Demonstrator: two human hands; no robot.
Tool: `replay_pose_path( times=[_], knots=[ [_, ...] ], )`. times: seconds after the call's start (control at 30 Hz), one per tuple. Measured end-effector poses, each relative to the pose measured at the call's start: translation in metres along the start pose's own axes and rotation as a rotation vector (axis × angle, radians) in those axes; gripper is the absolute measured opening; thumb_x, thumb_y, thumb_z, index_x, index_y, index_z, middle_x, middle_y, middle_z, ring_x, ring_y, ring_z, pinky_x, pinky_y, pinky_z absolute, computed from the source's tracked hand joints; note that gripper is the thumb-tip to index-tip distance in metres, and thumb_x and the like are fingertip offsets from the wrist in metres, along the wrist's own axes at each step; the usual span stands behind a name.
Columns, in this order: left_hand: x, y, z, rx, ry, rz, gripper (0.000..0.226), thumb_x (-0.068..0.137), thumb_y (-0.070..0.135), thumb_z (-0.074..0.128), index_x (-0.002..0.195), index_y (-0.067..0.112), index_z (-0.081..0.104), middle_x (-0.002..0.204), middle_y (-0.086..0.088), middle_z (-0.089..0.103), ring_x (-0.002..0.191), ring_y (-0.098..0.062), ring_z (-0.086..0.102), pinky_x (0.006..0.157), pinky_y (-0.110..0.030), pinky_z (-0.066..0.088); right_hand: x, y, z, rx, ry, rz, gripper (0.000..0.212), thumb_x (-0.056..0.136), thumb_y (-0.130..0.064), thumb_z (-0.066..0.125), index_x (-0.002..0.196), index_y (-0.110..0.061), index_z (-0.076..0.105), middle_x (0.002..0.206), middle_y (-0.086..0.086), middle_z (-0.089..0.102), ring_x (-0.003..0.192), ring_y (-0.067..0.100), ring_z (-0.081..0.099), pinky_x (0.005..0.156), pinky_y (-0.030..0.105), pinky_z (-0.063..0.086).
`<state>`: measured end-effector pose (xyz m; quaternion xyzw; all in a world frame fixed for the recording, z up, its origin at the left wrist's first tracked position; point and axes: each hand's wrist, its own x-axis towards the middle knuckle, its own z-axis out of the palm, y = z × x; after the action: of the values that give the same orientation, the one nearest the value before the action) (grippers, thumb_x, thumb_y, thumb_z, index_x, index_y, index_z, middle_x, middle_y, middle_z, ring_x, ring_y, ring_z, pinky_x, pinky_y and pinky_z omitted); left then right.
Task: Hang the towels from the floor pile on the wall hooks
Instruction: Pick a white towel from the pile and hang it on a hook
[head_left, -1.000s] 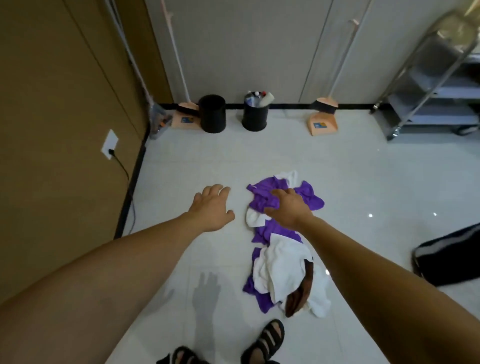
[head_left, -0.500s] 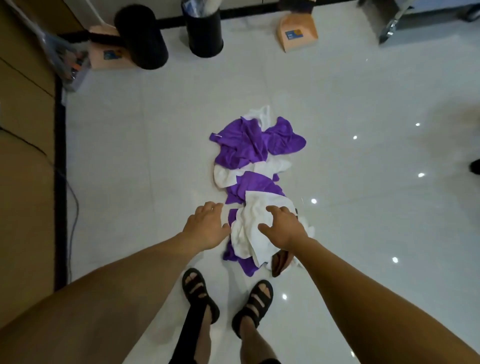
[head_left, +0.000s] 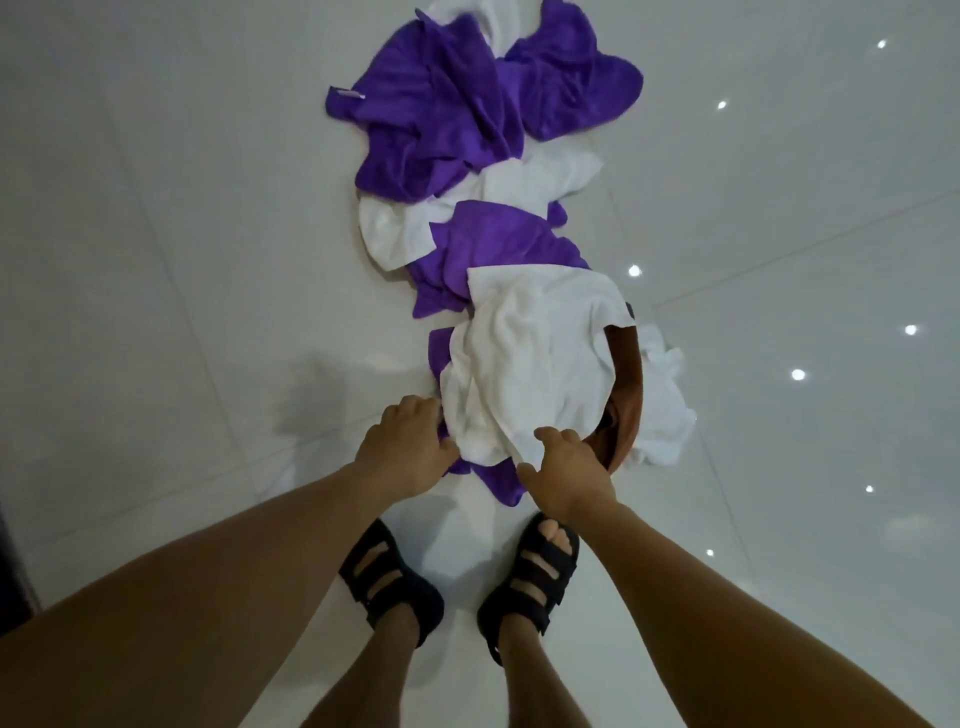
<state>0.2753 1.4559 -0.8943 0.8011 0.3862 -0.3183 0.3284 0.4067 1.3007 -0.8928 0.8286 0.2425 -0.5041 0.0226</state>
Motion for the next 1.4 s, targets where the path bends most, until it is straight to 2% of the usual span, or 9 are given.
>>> replay_pose_path(
  times=[0.2,0.33,0.5,0.6,0.8,0.97,1.1,1.23,1.4],
  knots=[
    [0.052,-0.008,0.046,0.005,0.01,0.006,0.045,0.089,0.039,0.052,0.127,0.017,0.045,0.126,-0.005,0.051,0.11,-0.024,0.051,0.091,-0.042,0.049,0.057,0.019,0.041,0.0,0.174,0.131,0.065,0.086,-0.054,0.058,0.133,-0.015,0.038,0.127,0.005,0.048,0.112,0.027,0.052,0.083,0.038,0.051],
    [0.07,-0.014,0.06,-0.017,0.034,0.023,0.043,0.089,0.043,0.051,0.125,0.018,0.048,0.123,-0.005,0.053,0.105,-0.024,0.054,0.088,-0.043,0.051,0.082,0.021,0.064,-0.04,0.126,0.212,0.081,0.075,-0.064,0.066,0.13,-0.013,0.036,0.124,0.006,0.047,0.112,0.028,0.052,0.087,0.041,0.051],
    [0.066,-0.02,0.055,-0.028,0.064,0.015,0.053,0.089,0.042,0.051,0.136,0.019,0.042,0.134,-0.004,0.047,0.117,-0.024,0.049,0.095,-0.04,0.047,0.092,0.023,0.065,-0.015,0.142,0.237,0.018,0.093,-0.024,0.047,0.107,-0.011,0.048,0.102,0.007,0.062,0.088,0.026,0.061,0.07,0.034,0.05],
    [0.047,-0.016,0.033,-0.043,0.098,0.017,0.047,0.089,0.038,0.051,0.129,0.014,0.044,0.132,-0.007,0.047,0.118,-0.027,0.047,0.09,-0.039,0.044,0.069,0.017,0.038,0.286,0.266,0.159,0.013,0.095,-0.028,0.039,0.092,-0.016,0.043,0.073,0.001,0.057,0.06,0.019,0.056,0.048,0.025,0.034],
    [-0.025,0.035,-0.064,-0.164,0.156,0.108,0.068,0.089,0.039,0.057,0.146,0.017,0.029,0.148,-0.007,0.034,0.132,-0.026,0.037,0.102,-0.039,0.036,-0.026,-0.041,-0.069,0.712,0.527,-0.086,0.017,0.096,-0.026,0.04,0.091,-0.012,0.048,0.068,0.0,0.05,0.06,0.008,0.048,0.053,0.021,0.038],
    [-0.112,0.082,-0.182,-0.225,0.233,0.32,0.082,0.081,0.038,0.066,0.149,0.032,0.02,0.15,0.002,0.031,0.134,-0.02,0.036,0.105,-0.039,0.038,-0.135,-0.113,-0.171,0.732,0.373,-0.392,0.023,0.098,-0.031,0.05,0.102,-0.015,0.066,0.088,-0.006,0.067,0.086,0.012,0.063,0.081,0.031,0.051],
    [-0.187,0.097,-0.276,-0.151,0.331,0.424,0.05,0.083,0.027,0.066,0.13,0.017,0.051,0.14,-0.002,0.045,0.126,-0.022,0.045,0.099,-0.037,0.042,-0.231,-0.165,-0.24,0.705,0.235,-0.58,0.017,0.088,-0.034,0.065,0.084,-0.019,0.073,0.082,0.002,0.071,0.076,0.013,0.065,0.074,0.034,0.052],
    [-0.264,0.096,-0.365,-0.185,0.385,0.391,0.017,0.085,0.031,0.06,0.086,0.02,0.047,0.079,0.006,0.055,0.077,-0.023,0.055,0.058,-0.032,0.039,-0.306,-0.202,-0.295,0.498,0.204,-0.619,0.034,0.07,-0.037,0.083,0.095,-0.022,0.065,0.084,-0.004,0.067,0.075,0.01,0.064,0.064,0.024,0.051],
    [-0.354,0.087,-0.462,-0.206,0.562,0.452,0.005,0.091,0.029,0.052,0.092,0.032,0.048,0.087,0.011,0.057,0.079,-0.008,0.055,0.064,-0.023,0.046,-0.377,-0.243,-0.333,0.086,0.13,-0.52,0.042,0.077,-0.029,0.077,0.113,-0.013,0.062,0.105,0.005,0.066,0.096,0.024,0.063,0.088,0.038,0.053]
  ],
)
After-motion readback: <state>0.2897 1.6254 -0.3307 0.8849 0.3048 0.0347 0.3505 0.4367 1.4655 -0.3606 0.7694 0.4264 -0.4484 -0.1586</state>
